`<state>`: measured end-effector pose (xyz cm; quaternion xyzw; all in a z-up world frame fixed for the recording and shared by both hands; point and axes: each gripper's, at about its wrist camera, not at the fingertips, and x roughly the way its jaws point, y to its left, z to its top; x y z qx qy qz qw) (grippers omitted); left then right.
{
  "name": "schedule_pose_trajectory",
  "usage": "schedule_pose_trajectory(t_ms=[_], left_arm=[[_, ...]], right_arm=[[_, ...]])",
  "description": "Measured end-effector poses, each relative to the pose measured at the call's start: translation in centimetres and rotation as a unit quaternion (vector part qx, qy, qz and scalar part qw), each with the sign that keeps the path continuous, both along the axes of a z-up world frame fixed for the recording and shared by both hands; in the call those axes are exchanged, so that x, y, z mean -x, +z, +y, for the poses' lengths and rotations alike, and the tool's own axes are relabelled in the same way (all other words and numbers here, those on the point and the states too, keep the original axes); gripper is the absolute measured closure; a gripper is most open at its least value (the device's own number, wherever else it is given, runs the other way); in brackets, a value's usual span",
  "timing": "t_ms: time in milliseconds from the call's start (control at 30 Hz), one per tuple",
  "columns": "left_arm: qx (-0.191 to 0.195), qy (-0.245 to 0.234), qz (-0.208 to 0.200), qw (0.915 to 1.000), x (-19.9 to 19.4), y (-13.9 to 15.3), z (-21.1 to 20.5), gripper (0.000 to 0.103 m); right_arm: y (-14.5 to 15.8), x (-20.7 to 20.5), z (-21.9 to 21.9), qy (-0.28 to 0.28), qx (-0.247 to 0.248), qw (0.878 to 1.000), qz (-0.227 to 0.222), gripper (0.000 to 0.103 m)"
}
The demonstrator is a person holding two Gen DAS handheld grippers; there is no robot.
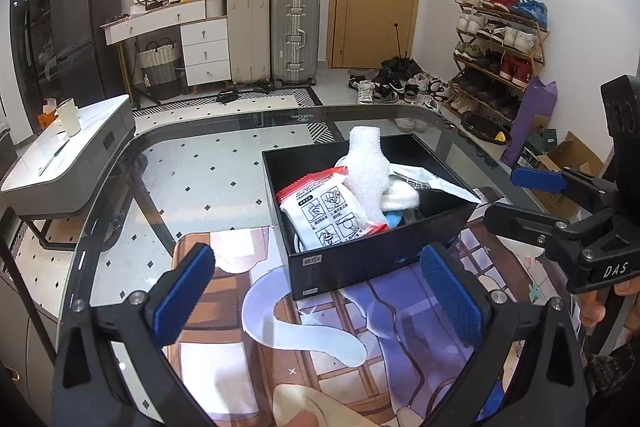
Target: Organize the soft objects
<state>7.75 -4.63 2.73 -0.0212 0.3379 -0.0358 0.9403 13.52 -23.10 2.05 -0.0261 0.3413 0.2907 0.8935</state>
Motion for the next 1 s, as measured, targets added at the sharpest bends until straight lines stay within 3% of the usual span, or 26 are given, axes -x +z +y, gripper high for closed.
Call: schedule_pose_trajectory(t_ms=[633, 1000], left_arm=[[0.016, 0.028, -0.055, 0.9980, 1.8, -1.1, 0.7, 0.000], [0.015, 0.025, -0.053, 0.9982, 1.9, -2.3, 0.5, 0.000]], right_arm=[[-0.9, 1.8, -0.8, -0.012, -0.035, 0.996, -0.082, 0.002], [-1.7, 2.2, -0.9, -0.009, -0.028, 0.995, -0.096, 0.002]])
